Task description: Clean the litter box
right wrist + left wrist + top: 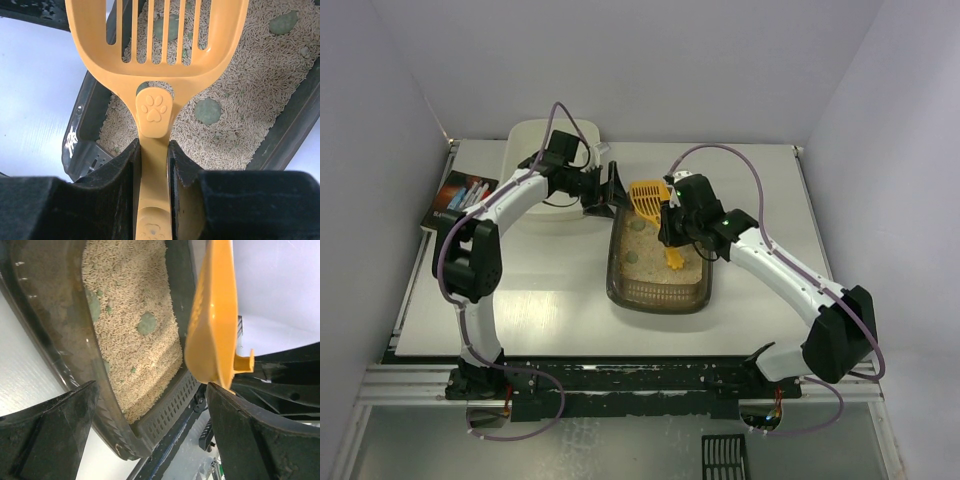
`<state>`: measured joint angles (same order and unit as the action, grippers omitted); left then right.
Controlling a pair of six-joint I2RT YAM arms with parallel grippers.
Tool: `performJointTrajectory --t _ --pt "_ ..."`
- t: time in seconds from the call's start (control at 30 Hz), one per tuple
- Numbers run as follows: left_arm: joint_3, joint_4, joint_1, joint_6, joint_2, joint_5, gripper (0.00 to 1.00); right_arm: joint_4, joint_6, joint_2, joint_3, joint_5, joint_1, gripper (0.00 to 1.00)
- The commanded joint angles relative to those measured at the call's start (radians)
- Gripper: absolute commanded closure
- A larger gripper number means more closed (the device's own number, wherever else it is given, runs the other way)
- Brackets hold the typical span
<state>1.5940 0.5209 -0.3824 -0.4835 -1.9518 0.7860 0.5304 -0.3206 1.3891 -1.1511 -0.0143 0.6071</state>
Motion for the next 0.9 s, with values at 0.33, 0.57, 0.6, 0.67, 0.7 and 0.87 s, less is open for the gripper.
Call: performJointTrajectory --t 0.33,0.57,0.6,0.67,0.7,0.87 --pt "-0.007 -0.157 -0.009 -0.087 0.067 0.172 0.01 -0.019 0.019 0.029 0.01 0.038 0.001 1.0" --pt "0.008 -0.156 -0.009 -0.09 0.024 0.167 0.01 -0.04 0.02 0.015 0.018 0.082 0.004 1.0" --pt "0.009 -0.154 -0.009 -0.085 0.015 0.165 0.01 -0.041 0.02 0.016 0.016 0.087 0.004 1.0" --pt "0.012 -0.148 -0.009 -0.076 0.0 0.151 0.01 -0.041 0.023 0.02 0.013 0.103 0.007 1.0" --pt "0.019 -0.139 -0.009 -0.067 -0.009 0.144 0.01 -0.041 0.025 0.024 0.01 0.11 0.008 1.0" --pt "0.046 -0.104 -0.01 -0.028 -0.042 0.126 0.0 -0.042 0.032 0.029 0.0 0.118 0.017 1.0"
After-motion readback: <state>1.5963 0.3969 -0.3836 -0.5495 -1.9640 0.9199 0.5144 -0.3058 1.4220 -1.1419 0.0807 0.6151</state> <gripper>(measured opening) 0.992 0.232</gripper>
